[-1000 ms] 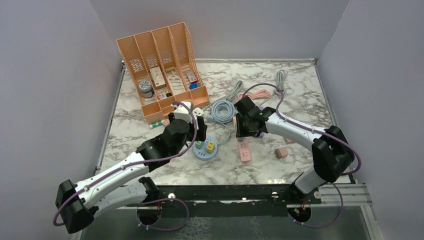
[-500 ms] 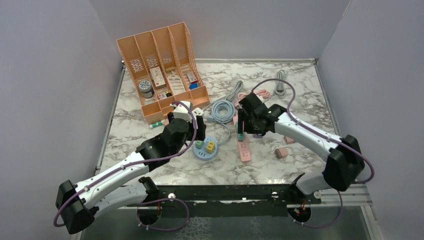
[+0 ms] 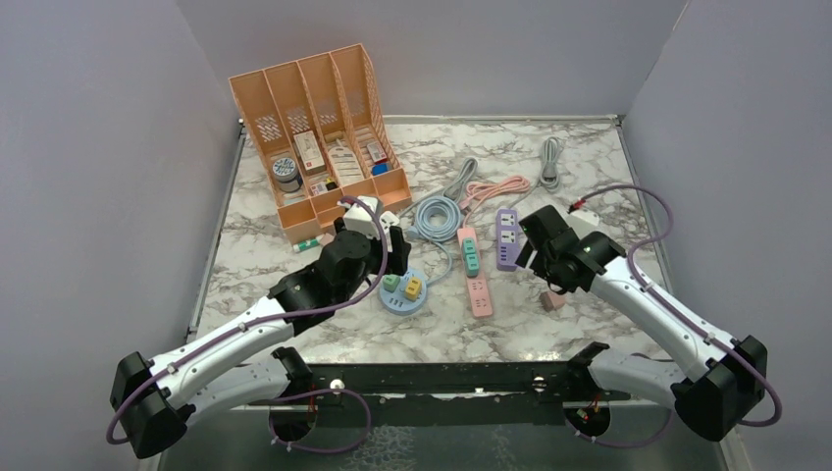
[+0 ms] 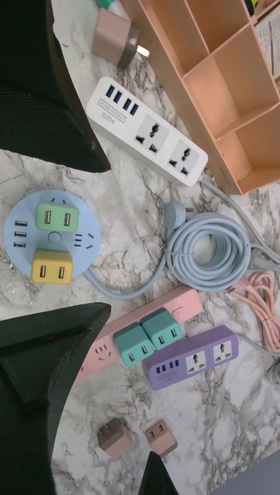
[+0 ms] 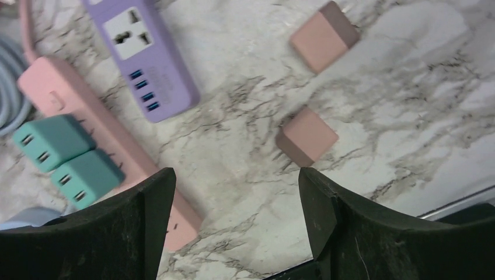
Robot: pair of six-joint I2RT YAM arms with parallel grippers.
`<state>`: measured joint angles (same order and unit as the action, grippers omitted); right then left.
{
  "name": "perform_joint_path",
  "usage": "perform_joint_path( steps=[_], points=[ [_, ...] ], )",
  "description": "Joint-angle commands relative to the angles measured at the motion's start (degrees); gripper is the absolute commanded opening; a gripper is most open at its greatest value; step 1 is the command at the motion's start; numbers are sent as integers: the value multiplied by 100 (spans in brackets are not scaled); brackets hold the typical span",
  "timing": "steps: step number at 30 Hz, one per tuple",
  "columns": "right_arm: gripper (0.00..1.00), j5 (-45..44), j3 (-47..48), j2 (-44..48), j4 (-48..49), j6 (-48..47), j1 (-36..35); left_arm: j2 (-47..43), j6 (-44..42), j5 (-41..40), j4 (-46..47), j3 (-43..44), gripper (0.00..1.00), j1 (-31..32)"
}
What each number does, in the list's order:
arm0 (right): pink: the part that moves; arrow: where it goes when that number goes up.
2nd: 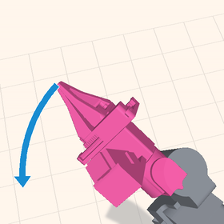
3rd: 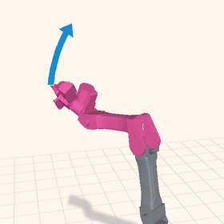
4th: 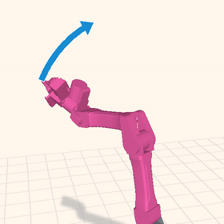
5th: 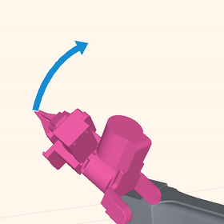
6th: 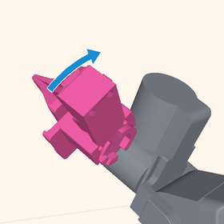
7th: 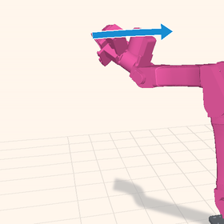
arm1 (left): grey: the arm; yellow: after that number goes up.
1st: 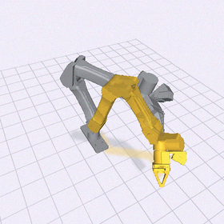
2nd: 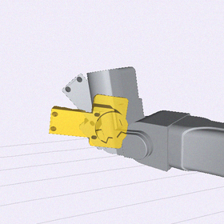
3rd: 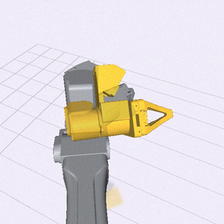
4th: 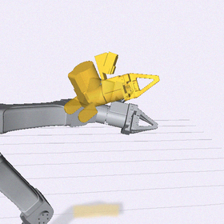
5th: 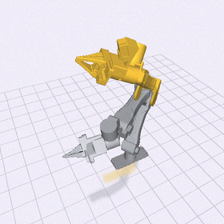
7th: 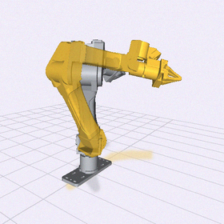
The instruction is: Insert the plug
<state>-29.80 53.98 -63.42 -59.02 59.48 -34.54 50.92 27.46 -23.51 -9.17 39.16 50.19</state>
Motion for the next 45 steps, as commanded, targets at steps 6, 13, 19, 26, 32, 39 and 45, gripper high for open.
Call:
perform_joint_path(
  steps=[6,13,19,26,32,39,45],
  points=[
    [81,331,-1160,355,-77,1187,954,242,-49,586,338,63,84,-38],
    [82,628,-1513,-16,442,1296,1313,329,71,828,420,51,84,-41],
    [73,772,-1705,-434,1034,1078,1506,445,143,1042,445,23,84,-36],
    [52,826,-1834,-874,1551,728,1542,580,158,1260,541,39,84,-38],
    [30,1110,-1861,-385,1884,170,1540,860,106,1660,793,80,85,-44],
    [26,1895,-1731,569,1815,223,1539,1687,224,2406,1501,379,91,-30],
    [26,2726,-1550,1329,1957,661,1539,2452,213,3025,2347,708,93,46]
  ],
)
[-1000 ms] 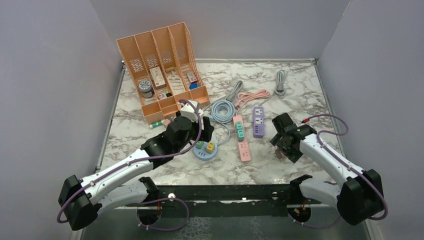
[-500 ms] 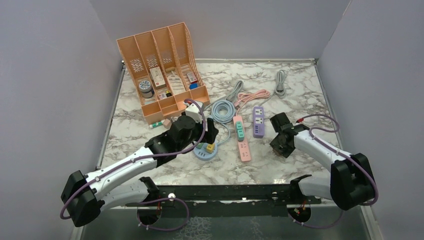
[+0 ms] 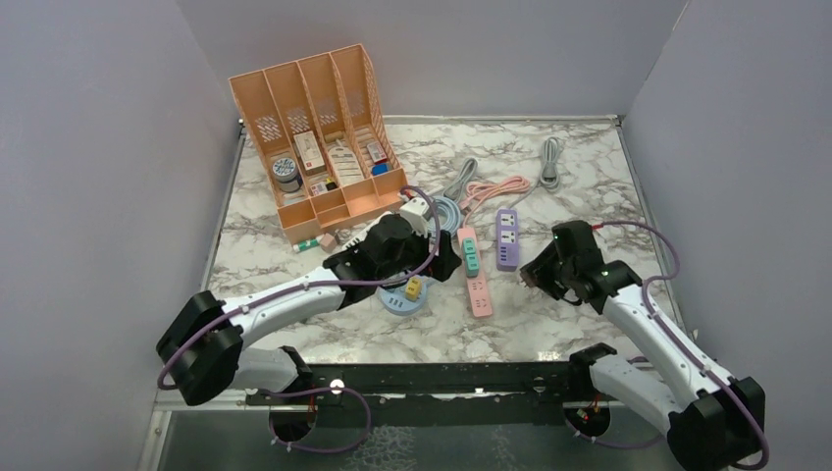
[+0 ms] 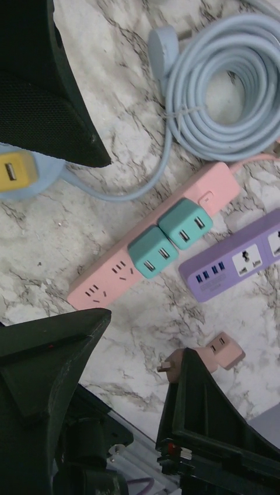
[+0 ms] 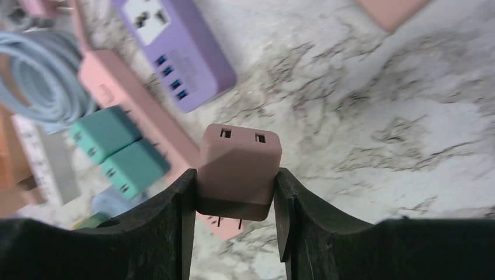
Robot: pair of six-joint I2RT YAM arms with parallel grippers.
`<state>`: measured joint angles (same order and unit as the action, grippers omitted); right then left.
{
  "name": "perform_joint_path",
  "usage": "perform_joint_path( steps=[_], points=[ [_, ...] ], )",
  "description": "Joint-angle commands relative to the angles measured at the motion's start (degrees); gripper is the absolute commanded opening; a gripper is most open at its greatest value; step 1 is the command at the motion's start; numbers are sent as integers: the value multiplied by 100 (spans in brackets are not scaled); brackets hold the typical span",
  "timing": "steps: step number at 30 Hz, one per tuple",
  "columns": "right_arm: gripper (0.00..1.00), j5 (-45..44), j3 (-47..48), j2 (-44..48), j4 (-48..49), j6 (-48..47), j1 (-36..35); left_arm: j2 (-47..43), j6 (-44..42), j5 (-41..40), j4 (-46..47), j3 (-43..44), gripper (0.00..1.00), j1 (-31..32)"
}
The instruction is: Insert the plug
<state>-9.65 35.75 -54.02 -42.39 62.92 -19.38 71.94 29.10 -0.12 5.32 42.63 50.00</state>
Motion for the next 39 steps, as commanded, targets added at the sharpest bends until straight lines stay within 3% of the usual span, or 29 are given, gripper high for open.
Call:
perform_joint_path(
  steps=[1,11,21,28,33,39],
  points=[
    [26,830,301,487,352,400,22,500,89,764,959,459,93,95],
    [24,1559,402,846,1236,1097,22,1691,369,1044,1375,1550,91,432],
    [24,2150,173,881,2321,1422,22,2047,755,1001,1738,1910,85,432],
    [24,2216,46,924,2590,1728,22,2028,1140,416,2023,1720,67,460],
    [24,2223,76,847,2617,1744,22,2040,1228,451,2258,1642,59,469],
    [27,2474,151,693,2733,1693,22,2167,1209,382,2363,1652,35,484]
  ],
)
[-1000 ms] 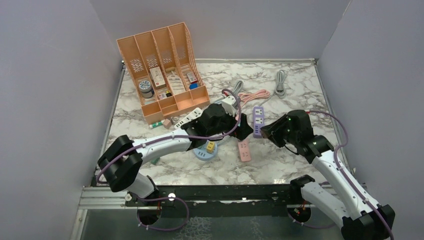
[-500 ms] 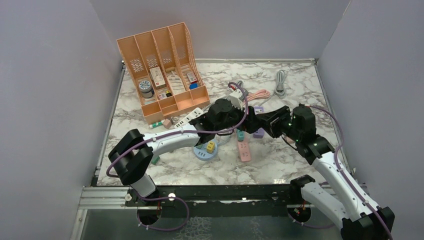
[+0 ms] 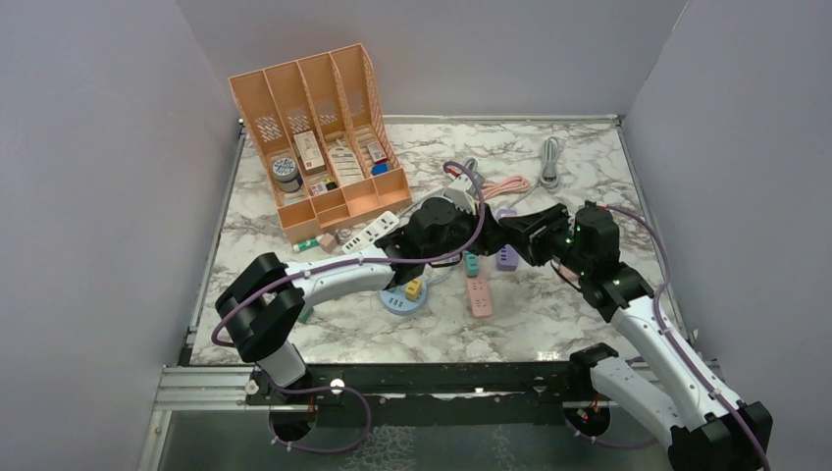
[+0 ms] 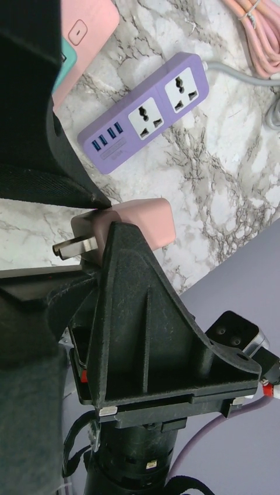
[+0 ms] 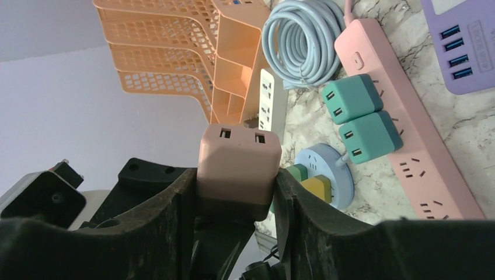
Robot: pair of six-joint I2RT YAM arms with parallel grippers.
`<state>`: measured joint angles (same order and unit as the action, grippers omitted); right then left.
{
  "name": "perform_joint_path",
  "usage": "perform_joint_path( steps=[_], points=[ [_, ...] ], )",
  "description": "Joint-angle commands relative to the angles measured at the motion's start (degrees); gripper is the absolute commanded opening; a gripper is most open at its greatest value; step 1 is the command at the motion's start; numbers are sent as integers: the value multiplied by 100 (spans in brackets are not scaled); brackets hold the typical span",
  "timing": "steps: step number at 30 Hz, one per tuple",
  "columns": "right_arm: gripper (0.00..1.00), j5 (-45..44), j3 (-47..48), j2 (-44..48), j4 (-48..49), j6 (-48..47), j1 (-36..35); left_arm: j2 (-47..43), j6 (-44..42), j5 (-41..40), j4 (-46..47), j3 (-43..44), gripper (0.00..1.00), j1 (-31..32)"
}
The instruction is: Insert the plug
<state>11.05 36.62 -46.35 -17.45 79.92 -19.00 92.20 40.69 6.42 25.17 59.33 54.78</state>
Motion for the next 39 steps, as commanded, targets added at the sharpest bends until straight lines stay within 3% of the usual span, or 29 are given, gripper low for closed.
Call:
perform_joint_path(
  steps=[1,3,6,9,13,21,27,33,39],
  points=[
    [28,439,76,-98,239,-63,-15,157,27,-325,390,-15,31,10],
    [34,534,103,-144,219,-131,-15,168,-49,-422,409,3,22,5],
    [57,508,185,-177,-101,-340,-16,139,-269,-452,411,37,12,8],
    [75,139,354,-81,-520,-797,-16,24,-514,-328,410,-37,10,-2],
    [85,-267,730,218,-999,-1800,-16,-315,-724,198,401,-305,10,-78],
    [87,90,1036,1239,-1021,-3632,-16,-1171,-985,2414,385,-639,7,-635],
    [86,1327,1422,1434,-583,-4547,-15,-1664,-1209,4067,375,-521,7,-793],
    [83,2954,1867,855,-425,-5149,-16,-1689,-1054,4944,377,-62,7,-803],
    [79,4459,1794,585,-139,-5261,-14,-1702,-1061,5019,375,68,7,-796]
  ],
)
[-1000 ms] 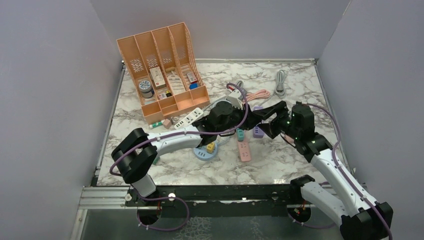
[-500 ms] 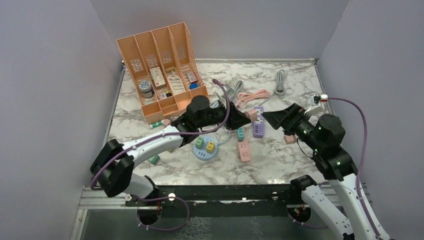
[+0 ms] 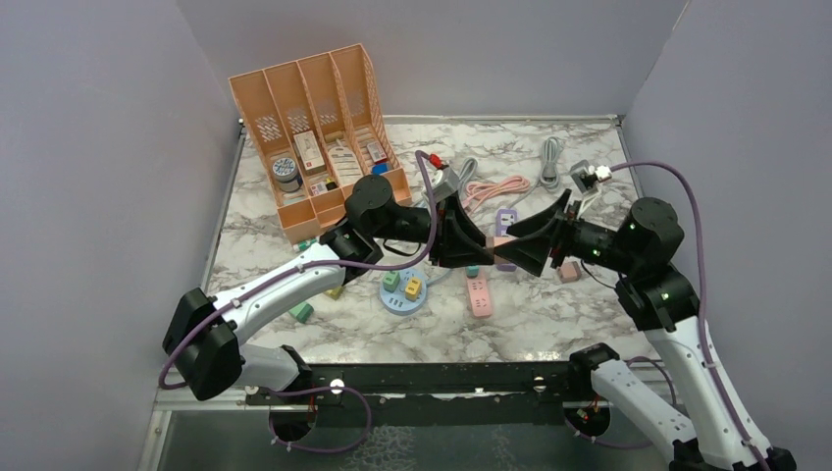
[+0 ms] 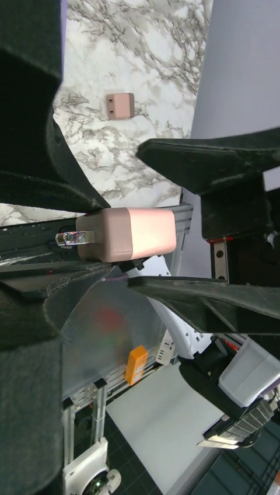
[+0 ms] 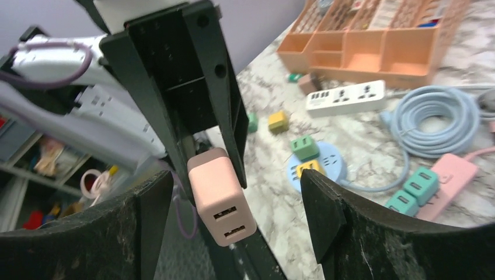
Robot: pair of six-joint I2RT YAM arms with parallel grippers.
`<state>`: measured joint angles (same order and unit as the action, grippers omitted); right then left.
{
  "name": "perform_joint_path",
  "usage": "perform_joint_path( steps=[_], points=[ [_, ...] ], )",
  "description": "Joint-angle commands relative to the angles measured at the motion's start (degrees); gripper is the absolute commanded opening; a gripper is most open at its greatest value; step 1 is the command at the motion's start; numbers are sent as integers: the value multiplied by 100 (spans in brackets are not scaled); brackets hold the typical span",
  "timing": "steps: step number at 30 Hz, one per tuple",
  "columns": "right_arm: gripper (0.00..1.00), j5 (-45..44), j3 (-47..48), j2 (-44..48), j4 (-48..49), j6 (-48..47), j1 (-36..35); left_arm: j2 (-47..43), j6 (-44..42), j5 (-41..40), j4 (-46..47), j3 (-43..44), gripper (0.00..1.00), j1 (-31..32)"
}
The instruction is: Insert the plug
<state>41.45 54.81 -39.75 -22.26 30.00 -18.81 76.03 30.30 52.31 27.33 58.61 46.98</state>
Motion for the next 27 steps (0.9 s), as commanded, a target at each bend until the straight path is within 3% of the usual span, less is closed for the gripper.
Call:
perform_joint_path(
  steps=[1,8,15,17,20,22,27],
  points=[
    [78,1583,-82,-60,465,-213,-33,-86,-17,422,158,125,7,-20],
    [56,1992,-534,66,1260,174,-35,-72,-74,297,157,85,7,-14],
    [28,1930,-568,-69,1305,135,-35,-79,-119,144,158,22,10,-22],
    [17,1838,-538,-95,1238,76,-35,-107,-103,-52,158,-69,17,-27],
    [2,1626,-523,-125,1074,-32,-35,-177,-135,-409,147,-281,42,-46],
    [1,1413,-497,-153,852,-157,-35,-254,-213,-750,83,-467,56,-72],
    [1,664,-471,-367,81,-477,-35,-606,-570,-2370,-625,-890,72,-119]
  ],
)
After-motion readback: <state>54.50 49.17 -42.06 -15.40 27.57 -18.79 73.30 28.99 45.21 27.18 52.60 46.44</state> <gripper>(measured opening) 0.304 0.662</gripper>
